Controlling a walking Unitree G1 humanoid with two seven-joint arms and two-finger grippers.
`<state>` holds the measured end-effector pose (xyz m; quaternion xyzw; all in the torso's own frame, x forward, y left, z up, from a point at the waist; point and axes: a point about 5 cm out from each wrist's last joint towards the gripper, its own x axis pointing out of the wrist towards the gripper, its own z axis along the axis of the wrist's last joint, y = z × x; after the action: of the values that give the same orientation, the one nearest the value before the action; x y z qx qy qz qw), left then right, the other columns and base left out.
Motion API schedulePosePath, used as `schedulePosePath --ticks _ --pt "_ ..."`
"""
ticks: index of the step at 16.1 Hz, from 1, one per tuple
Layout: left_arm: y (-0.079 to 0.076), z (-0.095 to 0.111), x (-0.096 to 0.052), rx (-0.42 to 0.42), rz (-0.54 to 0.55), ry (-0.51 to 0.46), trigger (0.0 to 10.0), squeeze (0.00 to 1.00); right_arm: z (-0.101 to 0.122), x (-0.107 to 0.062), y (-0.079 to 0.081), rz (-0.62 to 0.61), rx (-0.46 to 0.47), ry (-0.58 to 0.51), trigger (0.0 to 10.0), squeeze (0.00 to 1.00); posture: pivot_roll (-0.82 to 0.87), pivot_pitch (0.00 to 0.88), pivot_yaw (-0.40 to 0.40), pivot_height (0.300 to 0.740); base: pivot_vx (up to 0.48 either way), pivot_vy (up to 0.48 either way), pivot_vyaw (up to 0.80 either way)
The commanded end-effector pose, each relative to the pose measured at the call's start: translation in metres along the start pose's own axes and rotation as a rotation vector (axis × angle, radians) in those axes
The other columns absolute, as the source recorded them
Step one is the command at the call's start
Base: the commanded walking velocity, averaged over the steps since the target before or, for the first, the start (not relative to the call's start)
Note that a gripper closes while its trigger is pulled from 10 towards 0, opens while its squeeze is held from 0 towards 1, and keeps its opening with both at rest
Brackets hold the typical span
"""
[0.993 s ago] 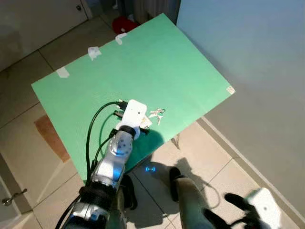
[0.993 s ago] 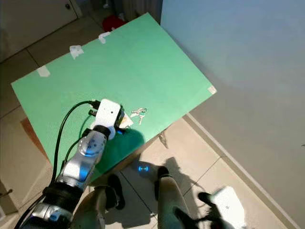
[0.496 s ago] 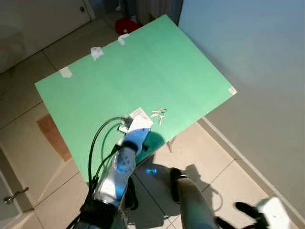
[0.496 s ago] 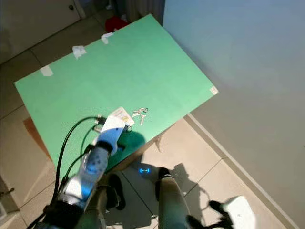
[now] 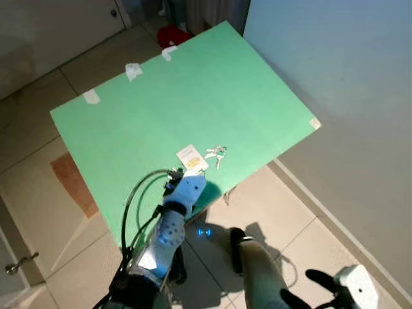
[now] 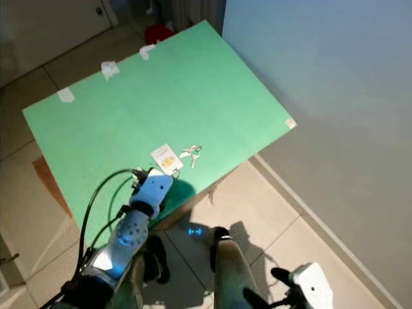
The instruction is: Hang keys on a hook
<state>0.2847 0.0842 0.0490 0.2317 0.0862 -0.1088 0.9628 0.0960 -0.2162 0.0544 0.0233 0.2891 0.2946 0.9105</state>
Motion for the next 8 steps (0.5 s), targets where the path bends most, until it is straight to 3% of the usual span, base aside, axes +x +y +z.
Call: schedulePosePath --ticks 1,5,6,8 --pt "-0.009 -0.012 -0.002 -0.032 -0.013 0.046 10.0 1.00 -0.008 -0.008 0.002 0.000 0.035 0.025 10.0 0.00 -0.45 0.371 -0.024 0.740 0.000 0.000 0.00" --pt "-0.015 -0.018 0.006 -0.031 -0.047 0.060 10.0 1.00 -0.007 -0.013 0.007 0.006 0.029 0.035 10.0 0.00 -0.47 0.388 -0.026 0.740 0.000 0.000 0.00" --pt "-0.014 -0.017 0.007 -0.015 -0.042 0.051 10.0 0.00 -0.007 -0.014 0.008 0.003 0.030 0.037 10.0 0.00 -0.47 0.390 -0.025 0.740 0.000 0.000 0.00" --pt "-0.015 -0.011 0.009 0.003 -0.037 0.020 10.0 0.00 -0.008 -0.016 0.009 -0.003 0.032 0.044 10.0 0.00 -0.47 0.395 -0.023 0.740 0.000 0.000 0.00"
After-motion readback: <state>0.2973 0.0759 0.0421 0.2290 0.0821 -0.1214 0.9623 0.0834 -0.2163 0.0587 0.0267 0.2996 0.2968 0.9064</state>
